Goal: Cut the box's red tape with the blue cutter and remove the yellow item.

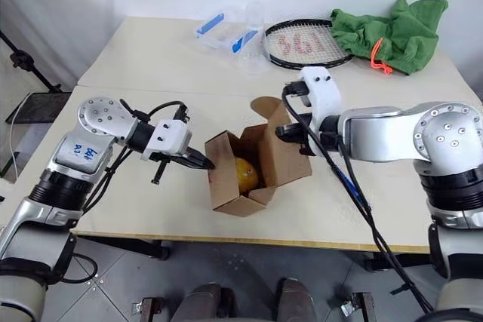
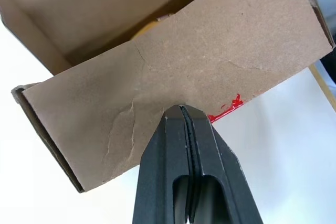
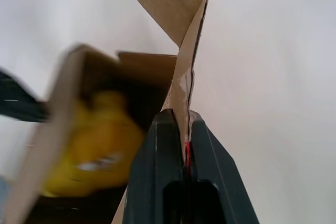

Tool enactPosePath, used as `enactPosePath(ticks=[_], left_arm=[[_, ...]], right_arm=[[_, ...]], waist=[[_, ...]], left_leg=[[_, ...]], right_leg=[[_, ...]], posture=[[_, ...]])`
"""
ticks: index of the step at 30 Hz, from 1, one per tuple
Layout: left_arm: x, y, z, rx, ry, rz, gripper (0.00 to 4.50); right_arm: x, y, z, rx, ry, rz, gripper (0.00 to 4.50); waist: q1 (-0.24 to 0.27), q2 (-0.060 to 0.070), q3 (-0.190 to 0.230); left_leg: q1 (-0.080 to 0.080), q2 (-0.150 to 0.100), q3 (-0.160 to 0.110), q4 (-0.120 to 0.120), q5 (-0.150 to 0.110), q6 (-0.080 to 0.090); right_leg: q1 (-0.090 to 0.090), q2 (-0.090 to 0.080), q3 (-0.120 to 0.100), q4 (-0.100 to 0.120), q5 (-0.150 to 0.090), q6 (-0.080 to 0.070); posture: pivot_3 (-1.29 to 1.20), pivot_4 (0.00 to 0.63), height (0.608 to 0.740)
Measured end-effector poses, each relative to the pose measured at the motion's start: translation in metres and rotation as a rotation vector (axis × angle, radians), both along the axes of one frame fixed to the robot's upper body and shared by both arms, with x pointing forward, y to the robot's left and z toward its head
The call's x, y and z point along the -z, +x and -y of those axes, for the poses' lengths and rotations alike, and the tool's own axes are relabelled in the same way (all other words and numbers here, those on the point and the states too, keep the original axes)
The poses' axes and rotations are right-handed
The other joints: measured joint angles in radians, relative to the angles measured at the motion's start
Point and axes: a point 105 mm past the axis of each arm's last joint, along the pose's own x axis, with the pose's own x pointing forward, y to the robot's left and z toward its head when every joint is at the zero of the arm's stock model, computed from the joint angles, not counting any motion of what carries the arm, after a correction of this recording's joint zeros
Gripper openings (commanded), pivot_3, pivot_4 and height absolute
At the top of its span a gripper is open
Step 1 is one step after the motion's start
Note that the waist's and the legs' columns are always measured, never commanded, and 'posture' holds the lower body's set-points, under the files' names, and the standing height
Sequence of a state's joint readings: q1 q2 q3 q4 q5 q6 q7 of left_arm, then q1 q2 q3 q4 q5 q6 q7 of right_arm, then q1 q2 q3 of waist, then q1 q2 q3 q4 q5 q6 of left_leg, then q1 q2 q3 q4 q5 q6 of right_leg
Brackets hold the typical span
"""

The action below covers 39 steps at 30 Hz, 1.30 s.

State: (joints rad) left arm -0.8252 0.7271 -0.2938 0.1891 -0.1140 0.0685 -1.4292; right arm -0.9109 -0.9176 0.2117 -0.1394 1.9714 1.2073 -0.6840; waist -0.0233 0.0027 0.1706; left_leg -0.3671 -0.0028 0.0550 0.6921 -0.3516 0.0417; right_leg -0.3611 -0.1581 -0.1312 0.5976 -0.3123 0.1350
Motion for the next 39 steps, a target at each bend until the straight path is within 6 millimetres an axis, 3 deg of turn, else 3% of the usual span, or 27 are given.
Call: enactPosePath(ticks=[2,4,7,10,16,21,22,26,35,37,39], left_arm=[[0.002,0.001,-0.003,-0.017,0.013,-0.006,0.0],[0.011,0.004,-0.012,-0.059,0.06,-0.028,0.0],[0.044,-0.001,-0.012,-0.071,0.105,-0.13,0.0],[0.049,-0.002,-0.009,-0.063,0.106,-0.141,0.0],[0.048,0.006,-0.005,-0.08,0.083,-0.104,0.0],[0.047,0.009,-0.007,-0.104,0.063,-0.107,0.0],[0.047,0.01,-0.008,-0.115,0.055,-0.113,0.0],[0.043,0.015,-0.012,-0.171,0.023,-0.118,0.89],[0.024,0.019,-0.02,-0.202,-0.091,-0.1,3.68],[0.017,0.024,-0.031,-0.244,-0.115,-0.1,4.27],[0.008,0.028,-0.043,-0.281,-0.123,-0.085,4.45]], right_arm=[[0.01,0.002,0.007,0.026,-0.034,-0.032,0.05],[0.033,0.002,0.015,0.055,-0.077,-0.104,0.05],[0.064,-0.008,0.004,0.002,-0.092,-0.211,0.05],[0.066,-0.008,0.003,0.006,-0.089,-0.214,0.05],[0.068,-0.01,-0.005,-0.002,-0.075,-0.209,0.05],[0.058,-0.012,-0.008,-0.016,-0.109,-0.112,0.05],[0.056,-0.012,-0.008,-0.023,-0.105,-0.095,0.22],[0.046,-0.017,0.005,-0.044,-0.102,-0.052,1.31],[0.033,-0.016,0.052,-0.063,-0.196,0.008,4.42],[0.031,-0.018,0.065,-0.074,-0.214,0.015,4.5],[0.03,-0.02,0.078,-0.074,-0.236,0.017,4.5]], waist=[[-0.003,0.002,-0.002],[-0.004,0.005,-0.001],[-0.002,0.008,0.004],[0.007,0.008,0.007],[0.029,0.006,0.007],[0.029,0.006,0.008],[0.029,0.006,0.008],[0.032,0.004,0.009],[0.047,0.002,0.01],[0.05,0.002,0.01],[0.05,0.001,0.011]], left_leg=[[0.0,0.0,-0.001,-0.001,0.0,0.0],[-0.002,0.0,-0.001,-0.001,0.0,0.0],[-0.015,-0.002,0.001,0.0,0.001,0.0],[-0.036,-0.005,-0.002,0.009,0.001,0.001],[-0.036,-0.005,-0.002,0.009,0.0,0.001],[-0.036,-0.004,0.0,0.009,0.001,0.001],[-0.036,-0.004,0.0,0.009,0.001,0.001],[-0.036,-0.004,0.0,0.009,0.001,0.001],[-0.036,-0.004,0.002,0.009,0.001,0.001],[-0.037,-0.004,0.002,0.01,0.001,0.001],[-0.037,-0.004,0.003,0.01,0.001,0.001]], right_leg=[[0.0,0.0,0.0,-0.002,0.0,0.0],[-0.001,-0.001,-0.001,-0.002,0.0,0.0],[-0.014,-0.003,-0.002,0.002,0.0,0.0],[-0.036,0.005,-0.007,0.015,0.001,0.001],[-0.035,0.006,-0.012,0.013,0.002,0.002],[-0.034,0.006,-0.012,0.012,0.002,0.002],[-0.034,0.006,-0.012,0.012,0.002,0.002],[-0.034,0.007,-0.012,0.012,0.002,0.002],[-0.034,0.007,-0.011,0.011,0.002,0.002],[-0.035,0.007,-0.012,0.011,0.002,0.002],[-0.035,0.007,-0.012,0.011,0.002,0.002]], posture=[[0.0,0.15,0.74],[0.0,0.15,0.74],[0.0,0.15,0.74],[0.0,0.15,0.74],[0.0,0.15,0.74],[0.0,0.15,0.74],[0.0,0.15,0.74],[0.0,0.15,0.74],[0.0,0.15,0.74],[0.0,0.15,0.74],[0.0,0.15,0.74]])
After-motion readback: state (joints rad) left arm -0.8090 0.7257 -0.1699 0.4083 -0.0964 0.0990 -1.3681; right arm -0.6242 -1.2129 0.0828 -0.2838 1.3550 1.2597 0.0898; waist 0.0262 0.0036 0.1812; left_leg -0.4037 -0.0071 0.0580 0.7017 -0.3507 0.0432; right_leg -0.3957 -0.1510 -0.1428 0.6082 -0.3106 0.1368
